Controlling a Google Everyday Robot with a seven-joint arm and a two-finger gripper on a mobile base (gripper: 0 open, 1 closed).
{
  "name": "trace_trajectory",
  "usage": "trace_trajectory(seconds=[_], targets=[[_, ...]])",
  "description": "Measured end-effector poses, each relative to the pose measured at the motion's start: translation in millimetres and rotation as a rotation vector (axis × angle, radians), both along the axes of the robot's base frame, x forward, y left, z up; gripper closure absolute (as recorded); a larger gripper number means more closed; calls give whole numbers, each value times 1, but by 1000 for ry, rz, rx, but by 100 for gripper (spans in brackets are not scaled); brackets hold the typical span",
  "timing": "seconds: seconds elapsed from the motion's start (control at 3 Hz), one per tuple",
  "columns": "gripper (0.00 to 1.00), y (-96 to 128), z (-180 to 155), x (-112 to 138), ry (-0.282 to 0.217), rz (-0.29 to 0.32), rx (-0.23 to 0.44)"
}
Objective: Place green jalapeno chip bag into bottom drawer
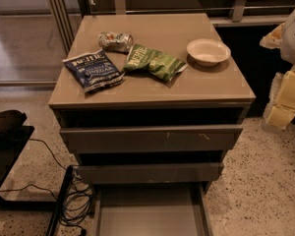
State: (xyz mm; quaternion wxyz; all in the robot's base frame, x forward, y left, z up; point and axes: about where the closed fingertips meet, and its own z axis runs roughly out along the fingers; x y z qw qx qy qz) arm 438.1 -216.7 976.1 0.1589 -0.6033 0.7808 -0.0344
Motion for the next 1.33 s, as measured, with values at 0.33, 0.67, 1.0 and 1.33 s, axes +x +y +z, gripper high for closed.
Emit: trace_trajectory(seconds=[0.33,0.67,1.0,1.33], targets=[[0,2,3,2,-18,1,5],[0,11,5,20,-74,35,17],[0,24,12,49,-141,80,47],[0,39,22,85,-188,105,84]])
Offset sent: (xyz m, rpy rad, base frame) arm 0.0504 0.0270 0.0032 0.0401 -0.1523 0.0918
